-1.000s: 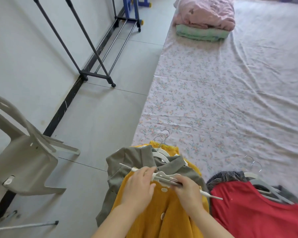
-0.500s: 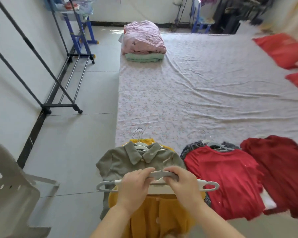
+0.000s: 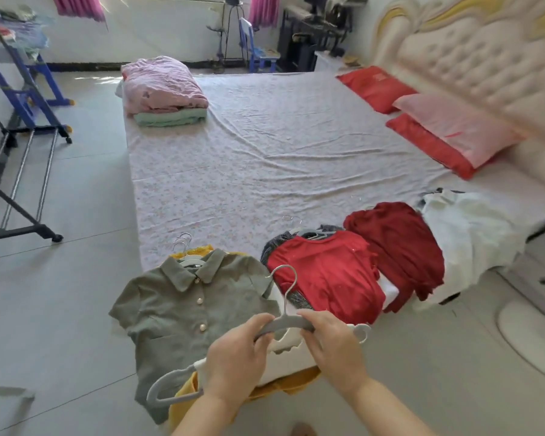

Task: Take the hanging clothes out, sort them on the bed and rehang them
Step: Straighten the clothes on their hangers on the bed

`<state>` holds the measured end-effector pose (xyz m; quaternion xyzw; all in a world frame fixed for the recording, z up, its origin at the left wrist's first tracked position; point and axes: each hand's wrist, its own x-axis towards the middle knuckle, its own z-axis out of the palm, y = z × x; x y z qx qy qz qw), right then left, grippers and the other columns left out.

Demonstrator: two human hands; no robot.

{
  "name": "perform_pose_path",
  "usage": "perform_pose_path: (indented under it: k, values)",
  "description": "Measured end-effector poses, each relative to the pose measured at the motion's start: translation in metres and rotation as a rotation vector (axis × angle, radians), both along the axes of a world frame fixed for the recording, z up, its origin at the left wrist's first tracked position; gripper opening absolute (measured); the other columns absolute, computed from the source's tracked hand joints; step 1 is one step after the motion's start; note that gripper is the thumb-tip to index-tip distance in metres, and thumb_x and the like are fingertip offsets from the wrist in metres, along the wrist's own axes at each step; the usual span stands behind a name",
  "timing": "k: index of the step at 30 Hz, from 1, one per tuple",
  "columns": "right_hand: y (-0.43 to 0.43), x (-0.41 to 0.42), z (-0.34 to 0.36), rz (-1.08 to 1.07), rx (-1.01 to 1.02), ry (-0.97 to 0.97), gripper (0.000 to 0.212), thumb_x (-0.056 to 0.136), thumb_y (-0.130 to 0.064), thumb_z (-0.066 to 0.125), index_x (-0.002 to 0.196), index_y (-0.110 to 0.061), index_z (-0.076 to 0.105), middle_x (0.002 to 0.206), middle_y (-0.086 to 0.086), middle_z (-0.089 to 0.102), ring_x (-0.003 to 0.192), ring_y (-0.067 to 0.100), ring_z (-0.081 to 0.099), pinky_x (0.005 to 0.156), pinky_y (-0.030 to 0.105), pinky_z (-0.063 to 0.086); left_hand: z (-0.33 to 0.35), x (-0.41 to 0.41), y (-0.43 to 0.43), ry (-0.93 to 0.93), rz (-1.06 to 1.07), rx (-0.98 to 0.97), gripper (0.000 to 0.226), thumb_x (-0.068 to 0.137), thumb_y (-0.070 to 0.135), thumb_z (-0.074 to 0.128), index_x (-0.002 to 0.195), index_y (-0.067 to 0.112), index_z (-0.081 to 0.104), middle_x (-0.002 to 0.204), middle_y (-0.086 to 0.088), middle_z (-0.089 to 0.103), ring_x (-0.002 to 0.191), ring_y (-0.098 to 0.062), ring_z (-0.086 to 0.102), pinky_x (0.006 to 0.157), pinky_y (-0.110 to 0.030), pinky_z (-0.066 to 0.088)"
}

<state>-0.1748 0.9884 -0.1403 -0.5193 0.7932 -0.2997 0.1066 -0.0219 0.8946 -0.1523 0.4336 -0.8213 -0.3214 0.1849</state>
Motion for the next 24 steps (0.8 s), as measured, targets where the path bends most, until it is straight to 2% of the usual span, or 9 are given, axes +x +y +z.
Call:
perform_pose_path:
  k: [3, 6, 8, 11, 16, 20, 24]
  values:
    - [0.031, -0.014, 0.005, -0.032, -0.019, 0.004, 0.038, 0.079, -0.007, 0.068, 0.116, -0.016, 0.064, 0.091, 0.002, 0.067, 0.084, 0.021, 0.065, 0.075, 0.039, 0.053, 0.003, -0.021, 0.018, -0.017, -0.061, 0.007, 0.030, 0.080, 0.029, 0.064, 0.101, 0.047, 0.053, 0.064, 0.029, 0.052, 0.074, -0.002, 0.056, 0.056, -0.006, 0.034]
    - [0.066, -0.034, 0.007, -0.076, -0.018, 0.018, 0.042, 0.082, -0.011, 0.064, 0.122, -0.023, 0.060, 0.090, -0.003, 0.064, 0.082, 0.019, 0.062, 0.074, 0.036, 0.052, 0.005, -0.049, 0.040, -0.016, -0.126, -0.021, 0.030, 0.080, 0.027, 0.065, 0.101, 0.045, 0.055, 0.078, 0.024, 0.062, 0.075, -0.001, 0.059, 0.058, -0.009, 0.031]
    - [0.093, -0.053, 0.008, -0.114, -0.030, 0.027, 0.043, 0.083, -0.012, 0.063, 0.123, -0.027, 0.059, 0.092, -0.005, 0.064, 0.083, 0.017, 0.062, 0.073, 0.034, 0.052, 0.007, -0.074, 0.059, -0.008, -0.190, -0.030, 0.031, 0.080, 0.024, 0.065, 0.102, 0.043, 0.057, 0.086, 0.022, 0.064, 0.074, 0.000, 0.059, 0.061, -0.012, 0.035]
    - [0.136, -0.088, 0.012, -0.150, -0.038, 0.044, 0.043, 0.085, -0.014, 0.062, 0.125, -0.028, 0.057, 0.095, -0.006, 0.064, 0.086, 0.016, 0.063, 0.073, 0.034, 0.053, 0.012, -0.117, 0.093, -0.014, -0.265, -0.029, 0.030, 0.081, 0.023, 0.063, 0.104, 0.041, 0.057, 0.085, 0.024, 0.060, 0.076, -0.004, 0.059, 0.063, -0.018, 0.038]
    - [0.210, -0.164, 0.022, -0.180, -0.078, 0.075, 0.044, 0.084, -0.012, 0.064, 0.125, -0.027, 0.058, 0.090, -0.007, 0.063, 0.079, 0.013, 0.062, 0.067, 0.030, 0.053, 0.021, -0.200, 0.162, 0.020, -0.325, -0.026, 0.030, 0.083, 0.018, 0.062, 0.106, 0.036, 0.059, 0.090, 0.028, 0.054, 0.077, 0.000, 0.055, 0.063, -0.009, 0.033]
    - [0.259, -0.228, 0.028, -0.195, -0.105, 0.082, 0.044, 0.086, -0.012, 0.063, 0.126, -0.029, 0.056, 0.090, -0.007, 0.062, 0.081, 0.010, 0.060, 0.070, 0.024, 0.050, 0.028, -0.266, 0.207, 0.054, -0.366, -0.021, 0.031, 0.083, 0.013, 0.062, 0.110, 0.029, 0.060, 0.096, 0.020, 0.061, 0.080, -0.003, 0.057, 0.067, -0.015, 0.038]
    - [0.291, -0.287, 0.037, -0.200, -0.134, 0.085, 0.043, 0.085, -0.012, 0.064, 0.125, -0.026, 0.057, 0.090, -0.004, 0.063, 0.080, 0.012, 0.061, 0.071, 0.029, 0.052, 0.034, -0.324, 0.237, 0.081, -0.383, -0.002, 0.031, 0.081, 0.008, 0.061, 0.108, 0.024, 0.060, 0.095, 0.016, 0.061, 0.079, -0.003, 0.054, 0.067, -0.007, 0.033]
